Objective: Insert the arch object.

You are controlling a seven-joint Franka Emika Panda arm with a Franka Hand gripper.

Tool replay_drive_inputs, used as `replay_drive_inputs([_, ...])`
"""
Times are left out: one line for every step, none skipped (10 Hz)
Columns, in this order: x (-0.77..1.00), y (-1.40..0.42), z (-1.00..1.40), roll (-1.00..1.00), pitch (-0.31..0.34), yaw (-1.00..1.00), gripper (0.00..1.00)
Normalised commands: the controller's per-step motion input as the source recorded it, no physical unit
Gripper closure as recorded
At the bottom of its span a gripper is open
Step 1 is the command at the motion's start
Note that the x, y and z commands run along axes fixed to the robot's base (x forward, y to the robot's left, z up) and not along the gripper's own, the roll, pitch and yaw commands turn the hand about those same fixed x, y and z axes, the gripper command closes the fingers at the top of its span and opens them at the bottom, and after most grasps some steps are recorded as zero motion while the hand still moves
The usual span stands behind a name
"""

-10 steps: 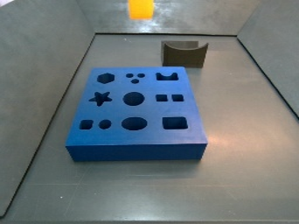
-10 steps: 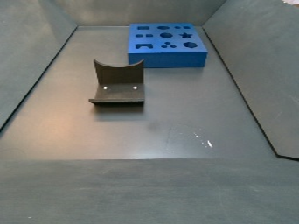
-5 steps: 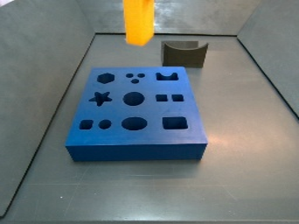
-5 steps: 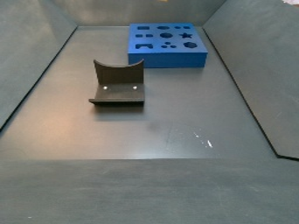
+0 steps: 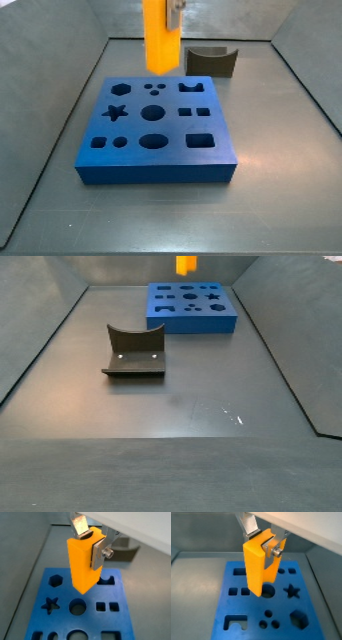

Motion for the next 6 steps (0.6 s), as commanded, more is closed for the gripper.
replay_drive_inputs([0.20,0.16,-0.27,0.04,0.000,-0.89,1.00])
replay_drive_inputs([0.27,0.21,-0.20,0.03,0.000,-0.83,1.00])
replay_drive_inputs([0.32,0.24,-0.17,0.03,0.000,-0.79,1.00])
replay_drive_inputs([0.33,0.24,-0.16,0.02,0.000,-0.79,1.00])
replay_drive_inputs([0.33,0.24,-0.16,0.02,0.000,-0.79,1.00])
replay_drive_inputs([0.34,0.23,-0.12,0.00,0.000,-0.81,1.00])
